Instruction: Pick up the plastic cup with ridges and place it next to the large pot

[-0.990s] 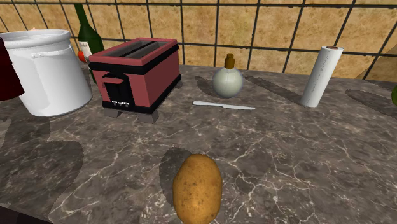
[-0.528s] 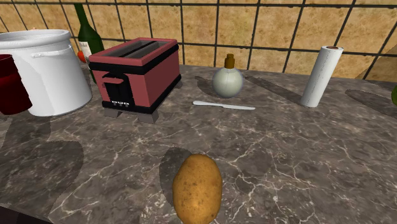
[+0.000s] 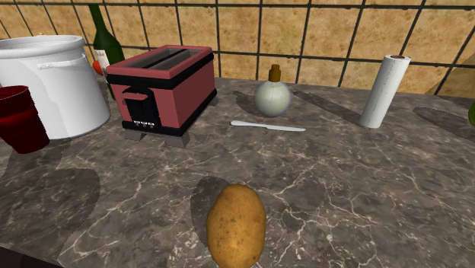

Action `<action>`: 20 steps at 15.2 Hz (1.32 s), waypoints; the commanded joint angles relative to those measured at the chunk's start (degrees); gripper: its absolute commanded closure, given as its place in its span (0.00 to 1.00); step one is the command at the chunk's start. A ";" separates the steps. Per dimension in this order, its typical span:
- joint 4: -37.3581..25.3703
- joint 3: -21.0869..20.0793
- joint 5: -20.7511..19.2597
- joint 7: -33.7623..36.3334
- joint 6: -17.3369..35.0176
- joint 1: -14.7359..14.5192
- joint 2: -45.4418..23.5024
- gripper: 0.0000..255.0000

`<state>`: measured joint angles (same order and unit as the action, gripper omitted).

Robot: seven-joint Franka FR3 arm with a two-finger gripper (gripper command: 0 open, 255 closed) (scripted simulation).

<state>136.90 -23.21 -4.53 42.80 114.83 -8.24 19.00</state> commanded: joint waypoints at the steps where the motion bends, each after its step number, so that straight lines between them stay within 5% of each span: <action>1: 1.15 -0.24 -0.31 0.51 1.89 0.09 -0.78 1.00; 11: 5.37 -1.36 -2.28 3.24 9.80 0.70 -4.96 1.00; 19: 5.37 -1.35 -2.28 3.24 9.80 0.70 -4.96 1.00; 20: 5.37 -1.35 -2.28 3.24 9.80 0.70 -4.96 0.00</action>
<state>142.27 -24.56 -6.81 46.04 124.62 -7.54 14.03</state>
